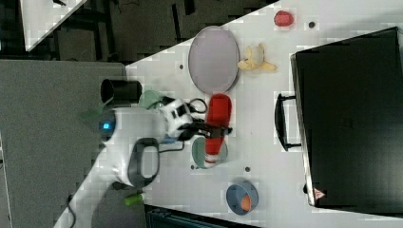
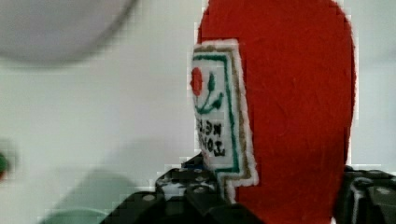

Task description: Pick ketchup from plate and place it on table.

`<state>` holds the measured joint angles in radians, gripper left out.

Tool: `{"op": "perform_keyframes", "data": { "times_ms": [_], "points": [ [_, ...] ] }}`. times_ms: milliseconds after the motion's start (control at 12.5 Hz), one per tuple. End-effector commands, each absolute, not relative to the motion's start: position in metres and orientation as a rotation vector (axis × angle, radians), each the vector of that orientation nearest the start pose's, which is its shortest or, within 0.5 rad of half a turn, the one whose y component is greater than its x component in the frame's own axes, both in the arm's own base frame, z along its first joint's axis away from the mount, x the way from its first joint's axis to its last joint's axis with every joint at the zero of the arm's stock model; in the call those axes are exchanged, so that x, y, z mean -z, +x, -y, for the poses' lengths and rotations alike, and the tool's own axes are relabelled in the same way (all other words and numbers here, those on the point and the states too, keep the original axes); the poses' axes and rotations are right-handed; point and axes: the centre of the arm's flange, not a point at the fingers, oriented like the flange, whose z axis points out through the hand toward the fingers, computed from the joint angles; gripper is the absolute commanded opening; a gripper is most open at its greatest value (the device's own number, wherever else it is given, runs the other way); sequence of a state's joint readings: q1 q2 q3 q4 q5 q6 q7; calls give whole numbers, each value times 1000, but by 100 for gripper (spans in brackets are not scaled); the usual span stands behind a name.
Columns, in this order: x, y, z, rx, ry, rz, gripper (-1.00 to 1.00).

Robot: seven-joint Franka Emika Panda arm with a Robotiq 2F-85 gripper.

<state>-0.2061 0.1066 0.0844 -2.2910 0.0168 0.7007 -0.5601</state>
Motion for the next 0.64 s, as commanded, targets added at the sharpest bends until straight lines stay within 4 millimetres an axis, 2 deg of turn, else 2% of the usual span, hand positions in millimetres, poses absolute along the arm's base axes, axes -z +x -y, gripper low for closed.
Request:
{"op": "perform_keyframes", "data": {
  "times_ms": [80, 320, 400, 560, 640],
  "points": [
    [-274, 507, 47, -204, -3078, -500, 27],
    [-237, 509, 45, -228, -3071, -497, 27],
    [-230, 510, 44, -221, -3070, -495, 36],
    [-228, 509, 43, -224, -3070, -492, 79],
    [-234, 512, 42, -205, -3071, -488, 98]
  ]
}}
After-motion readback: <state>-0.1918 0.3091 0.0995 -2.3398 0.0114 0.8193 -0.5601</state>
